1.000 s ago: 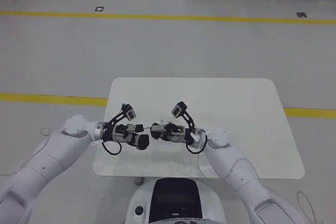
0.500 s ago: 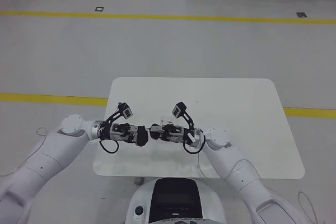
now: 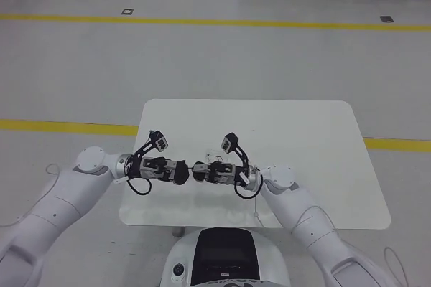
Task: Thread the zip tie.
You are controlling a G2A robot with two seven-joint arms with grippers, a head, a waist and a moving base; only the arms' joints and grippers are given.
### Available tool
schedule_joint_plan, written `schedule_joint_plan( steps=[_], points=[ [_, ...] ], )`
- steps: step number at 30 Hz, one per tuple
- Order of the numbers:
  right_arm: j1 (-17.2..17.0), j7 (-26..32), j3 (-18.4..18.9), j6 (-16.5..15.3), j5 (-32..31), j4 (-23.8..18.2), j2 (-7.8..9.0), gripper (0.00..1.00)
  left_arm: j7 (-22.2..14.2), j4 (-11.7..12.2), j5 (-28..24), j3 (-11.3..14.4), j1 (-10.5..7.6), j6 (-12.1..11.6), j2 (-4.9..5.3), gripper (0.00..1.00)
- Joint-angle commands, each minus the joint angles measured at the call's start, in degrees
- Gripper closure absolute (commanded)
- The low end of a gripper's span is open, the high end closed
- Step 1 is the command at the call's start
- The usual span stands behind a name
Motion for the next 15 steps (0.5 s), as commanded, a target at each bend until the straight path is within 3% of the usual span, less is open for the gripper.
schedule_joint_plan(
  steps=[1, 15],
  points=[
    [0.11, -0.02, -0.20, 0.14, -0.04, 0.03, 0.04, 1.00, 0.00, 0.09, 0.21, -0.13, 0.06, 0.00, -0.11, 0.63],
    [0.97, -0.42, -1.41, 0.63, 0.22, 0.99, 0.29, 1.00, 0.00, 1.31, 1.11, -1.43, 0.54, 0.00, -0.86, 0.75]
  ],
)
